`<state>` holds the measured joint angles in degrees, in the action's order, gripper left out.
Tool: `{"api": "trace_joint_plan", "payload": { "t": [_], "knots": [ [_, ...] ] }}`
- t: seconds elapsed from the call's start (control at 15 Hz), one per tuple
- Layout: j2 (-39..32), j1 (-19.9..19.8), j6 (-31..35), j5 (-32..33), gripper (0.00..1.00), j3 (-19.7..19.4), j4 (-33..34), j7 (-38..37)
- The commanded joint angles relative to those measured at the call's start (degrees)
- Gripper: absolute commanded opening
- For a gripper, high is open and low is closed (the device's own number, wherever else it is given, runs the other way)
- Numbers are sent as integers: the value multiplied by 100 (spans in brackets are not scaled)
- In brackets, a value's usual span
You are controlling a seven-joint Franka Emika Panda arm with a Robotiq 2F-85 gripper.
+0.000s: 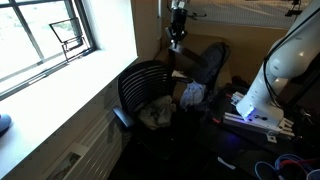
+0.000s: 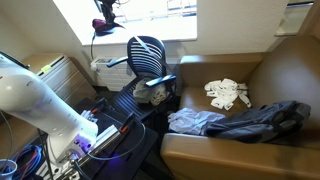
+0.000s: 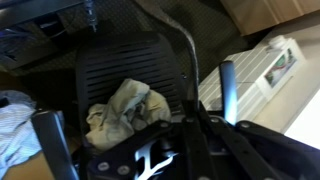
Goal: Put the belt on the backrest of the black chair
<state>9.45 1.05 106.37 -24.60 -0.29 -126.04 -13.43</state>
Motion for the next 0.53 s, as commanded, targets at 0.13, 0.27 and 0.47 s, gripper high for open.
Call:
{"api": "trace_joint_plan", "payload": {
  "t": [0.13,0.27,0.47],
  "knots": [
    [562,639,155,-1119,1,560,258,448],
    [515,658,618,-938,1,648,377,780],
    [461,289,1309,-776,1,250,511,660]
  ]
}}
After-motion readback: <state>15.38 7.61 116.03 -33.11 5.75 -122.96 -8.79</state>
